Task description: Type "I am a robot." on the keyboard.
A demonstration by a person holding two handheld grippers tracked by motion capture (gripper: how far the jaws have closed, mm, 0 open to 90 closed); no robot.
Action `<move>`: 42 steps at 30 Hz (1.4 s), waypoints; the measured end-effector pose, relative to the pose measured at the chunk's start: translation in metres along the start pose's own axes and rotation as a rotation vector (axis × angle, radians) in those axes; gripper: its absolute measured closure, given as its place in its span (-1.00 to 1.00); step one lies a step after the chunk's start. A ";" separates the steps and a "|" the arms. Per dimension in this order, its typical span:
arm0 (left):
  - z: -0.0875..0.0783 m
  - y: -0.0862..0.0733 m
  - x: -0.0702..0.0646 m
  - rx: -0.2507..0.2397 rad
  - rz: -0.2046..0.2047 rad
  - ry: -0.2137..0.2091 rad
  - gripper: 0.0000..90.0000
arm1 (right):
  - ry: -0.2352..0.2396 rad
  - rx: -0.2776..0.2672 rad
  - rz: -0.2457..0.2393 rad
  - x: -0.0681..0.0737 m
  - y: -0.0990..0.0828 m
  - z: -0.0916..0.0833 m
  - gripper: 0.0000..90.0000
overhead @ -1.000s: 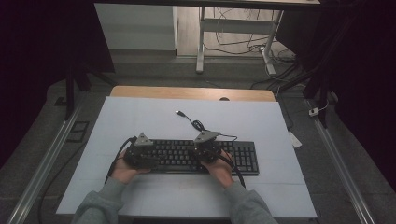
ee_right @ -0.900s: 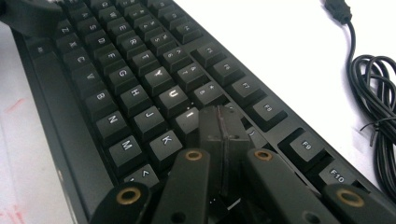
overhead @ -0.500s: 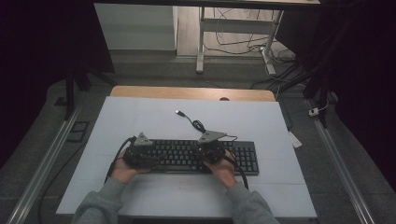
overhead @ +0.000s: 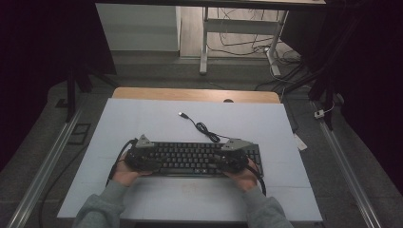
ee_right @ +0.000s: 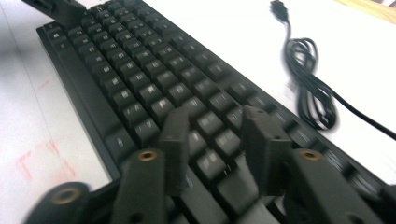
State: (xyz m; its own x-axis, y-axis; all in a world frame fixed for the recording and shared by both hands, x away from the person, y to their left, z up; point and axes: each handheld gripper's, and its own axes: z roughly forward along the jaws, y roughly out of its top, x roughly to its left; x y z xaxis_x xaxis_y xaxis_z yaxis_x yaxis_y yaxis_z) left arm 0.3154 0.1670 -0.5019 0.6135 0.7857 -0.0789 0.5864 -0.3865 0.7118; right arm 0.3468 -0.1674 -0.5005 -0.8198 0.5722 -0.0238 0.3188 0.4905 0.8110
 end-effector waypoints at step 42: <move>0.014 0.010 -0.024 -0.019 0.055 -0.113 0.97 | -0.038 -0.003 0.028 -0.014 -0.027 -0.031 0.10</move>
State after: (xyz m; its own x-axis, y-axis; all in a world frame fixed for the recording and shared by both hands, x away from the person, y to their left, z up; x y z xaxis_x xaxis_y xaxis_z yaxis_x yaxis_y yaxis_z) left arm 0.3137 0.1372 -0.5029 0.7009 0.7036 -0.1169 0.5409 -0.4176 0.7301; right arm 0.3350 -0.2085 -0.5038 -0.7922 0.6098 -0.0234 0.3396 0.4725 0.8133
